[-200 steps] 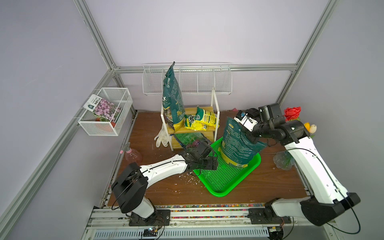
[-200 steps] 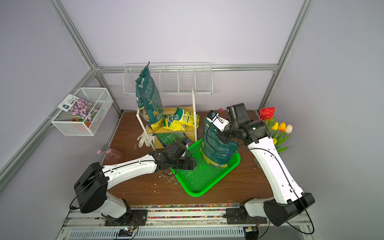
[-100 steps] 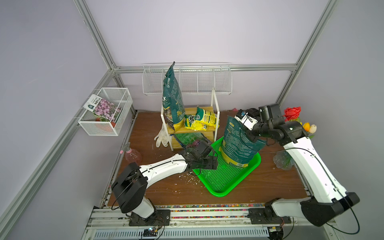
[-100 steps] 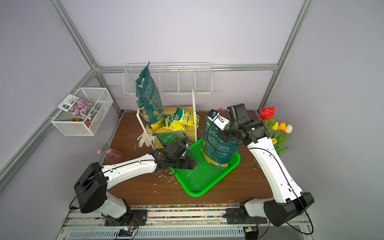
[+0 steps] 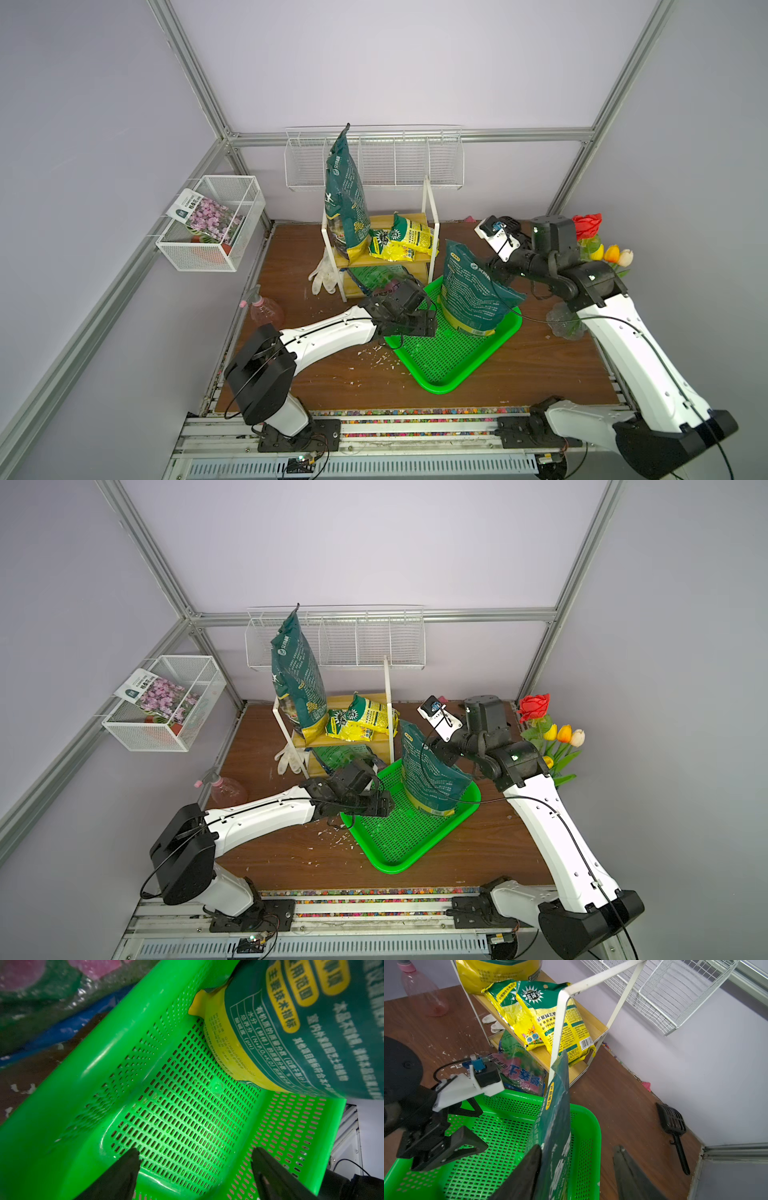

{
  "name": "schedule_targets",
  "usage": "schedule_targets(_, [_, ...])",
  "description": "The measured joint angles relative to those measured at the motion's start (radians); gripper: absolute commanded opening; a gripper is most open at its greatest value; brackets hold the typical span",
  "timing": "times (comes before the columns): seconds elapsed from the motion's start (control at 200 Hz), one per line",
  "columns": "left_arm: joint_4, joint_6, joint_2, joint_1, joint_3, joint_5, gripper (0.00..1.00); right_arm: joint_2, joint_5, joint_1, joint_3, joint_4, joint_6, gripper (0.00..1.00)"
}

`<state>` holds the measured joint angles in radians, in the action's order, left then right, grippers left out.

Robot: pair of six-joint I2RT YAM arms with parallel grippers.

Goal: Take down the fertilizer bag from the shelf
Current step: Place the fertilizer bag in the storage box.

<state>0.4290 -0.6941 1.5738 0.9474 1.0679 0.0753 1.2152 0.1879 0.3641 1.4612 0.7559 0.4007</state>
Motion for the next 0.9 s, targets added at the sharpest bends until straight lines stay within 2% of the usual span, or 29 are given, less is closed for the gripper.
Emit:
schedule_targets(0.185, [0.000, 0.000, 0.000, 0.000, 0.000, 0.000, 0.89, -0.002, 0.042, 0.000, 0.000, -0.006, -0.021, 0.72])
schedule_targets(0.39, [0.002, 0.000, -0.001, 0.000, 0.000, 0.000, 0.89, -0.014, 0.076, 0.001, 0.005, -0.006, -0.050, 0.76])
schedule_targets(0.55, [0.027, 0.003, -0.032, 0.000, 0.003, -0.008, 0.89, -0.014, 0.044, 0.019, 0.077, -0.005, -0.102, 0.86])
schedule_targets(0.61, [0.047, 0.014, -0.074, 0.000, 0.006, -0.020, 0.89, -0.013, 0.011, 0.053, 0.133, -0.003, -0.129, 0.99])
schedule_targets(0.785, [0.050, 0.082, -0.271, 0.000, 0.022, -0.078, 0.90, 0.024, -0.092, 0.221, 0.314, 0.015, -0.186, 0.99])
schedule_targets(0.9, [0.028, 0.132, -0.416, 0.000, 0.042, -0.147, 0.91, 0.069, -0.063, 0.246, 0.391, 0.021, -0.255, 0.99])
